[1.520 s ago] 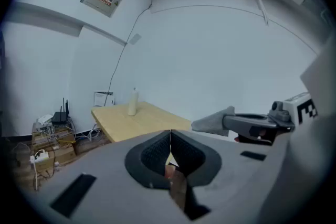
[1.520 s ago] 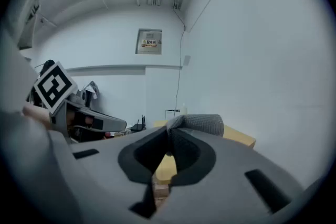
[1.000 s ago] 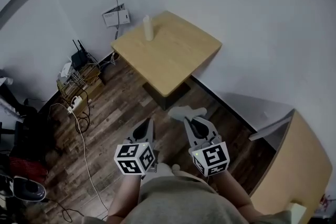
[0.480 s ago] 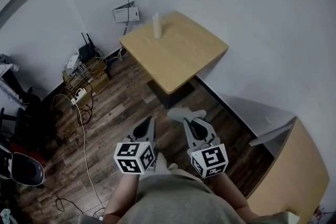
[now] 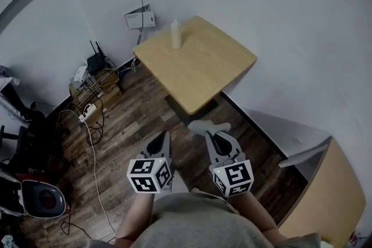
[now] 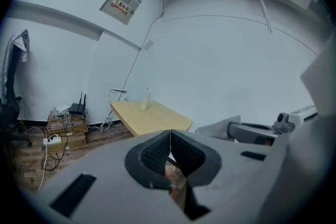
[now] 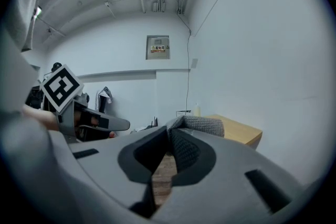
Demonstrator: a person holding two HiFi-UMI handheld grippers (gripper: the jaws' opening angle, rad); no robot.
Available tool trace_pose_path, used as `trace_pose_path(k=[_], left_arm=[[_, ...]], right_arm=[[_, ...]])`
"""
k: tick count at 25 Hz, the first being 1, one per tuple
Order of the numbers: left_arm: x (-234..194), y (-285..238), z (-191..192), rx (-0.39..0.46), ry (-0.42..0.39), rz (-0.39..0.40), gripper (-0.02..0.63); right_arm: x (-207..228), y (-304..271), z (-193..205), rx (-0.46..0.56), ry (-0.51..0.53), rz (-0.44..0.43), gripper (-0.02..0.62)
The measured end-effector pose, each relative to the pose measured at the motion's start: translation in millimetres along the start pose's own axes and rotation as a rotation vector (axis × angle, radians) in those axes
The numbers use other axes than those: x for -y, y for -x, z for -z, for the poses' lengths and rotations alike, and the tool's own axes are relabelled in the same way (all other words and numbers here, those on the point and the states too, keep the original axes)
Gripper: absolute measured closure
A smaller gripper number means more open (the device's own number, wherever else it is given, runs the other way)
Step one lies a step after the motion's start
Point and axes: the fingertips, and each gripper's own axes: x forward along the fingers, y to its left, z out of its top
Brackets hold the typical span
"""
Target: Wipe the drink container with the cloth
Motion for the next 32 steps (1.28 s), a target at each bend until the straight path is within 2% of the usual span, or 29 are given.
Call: trace_pose_path(k=[15,24,32], left_arm=[[-93,-116,-71,-0.020,0.003,0.040,0.603],[-154,-180,-121,-0.040,-0.019,0.115,0.603],[-197,-225,-141,-0.077,-0.032,0.166,0.603]], right_arm=[[28,-158,-43,0.016,0.007,0.019,0.584],[43,-256,-67,0.002,-0.003,0.102,0.584],[61,-321,-68,-0.035,-0.009,0.157,0.584]])
